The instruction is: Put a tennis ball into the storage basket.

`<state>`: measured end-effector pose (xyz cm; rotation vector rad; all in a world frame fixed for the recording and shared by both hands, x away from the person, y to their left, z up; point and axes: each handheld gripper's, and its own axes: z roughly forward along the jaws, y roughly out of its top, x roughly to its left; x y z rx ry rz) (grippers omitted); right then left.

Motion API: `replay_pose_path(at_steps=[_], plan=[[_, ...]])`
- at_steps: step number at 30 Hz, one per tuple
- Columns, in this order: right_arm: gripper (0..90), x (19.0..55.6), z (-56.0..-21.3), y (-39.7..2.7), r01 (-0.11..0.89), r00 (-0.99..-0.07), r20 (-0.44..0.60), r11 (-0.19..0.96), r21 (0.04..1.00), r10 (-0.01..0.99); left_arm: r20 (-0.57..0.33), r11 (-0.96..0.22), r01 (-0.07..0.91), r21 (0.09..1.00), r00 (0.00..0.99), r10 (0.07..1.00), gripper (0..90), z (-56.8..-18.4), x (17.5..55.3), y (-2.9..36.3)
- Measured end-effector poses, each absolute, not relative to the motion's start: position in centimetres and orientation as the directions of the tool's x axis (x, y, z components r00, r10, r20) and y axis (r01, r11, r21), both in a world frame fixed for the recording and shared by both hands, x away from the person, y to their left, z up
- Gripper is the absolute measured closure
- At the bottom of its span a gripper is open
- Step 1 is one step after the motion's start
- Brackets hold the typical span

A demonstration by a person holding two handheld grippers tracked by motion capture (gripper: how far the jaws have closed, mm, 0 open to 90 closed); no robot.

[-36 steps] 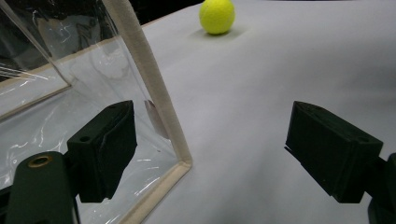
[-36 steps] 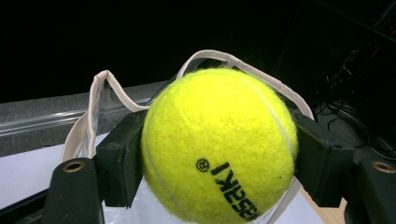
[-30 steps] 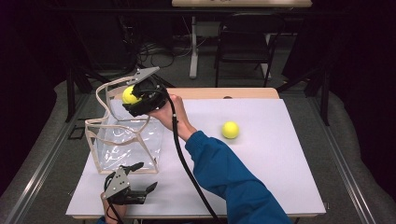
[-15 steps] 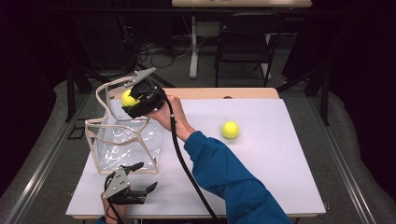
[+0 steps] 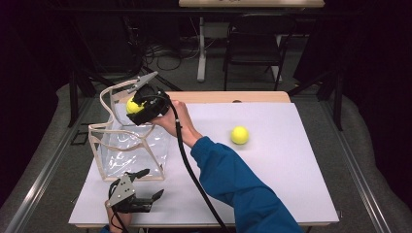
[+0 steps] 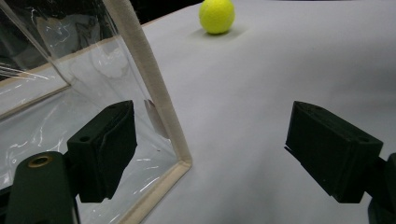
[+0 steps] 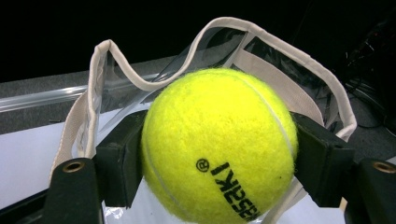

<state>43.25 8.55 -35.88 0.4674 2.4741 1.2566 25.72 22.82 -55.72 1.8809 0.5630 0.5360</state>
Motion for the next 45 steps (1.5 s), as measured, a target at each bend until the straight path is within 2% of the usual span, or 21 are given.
replay_pose_path(at_steps=[45], plan=[[26.0, 43.4, -36.8, 9.7, 0.164, -0.902, -0.137, 0.619, 0.768, 0.409, 0.105, -0.337, 0.135, 0.932, 0.788, 0.607, 15.9, -55.7, 25.7, 22.7]])
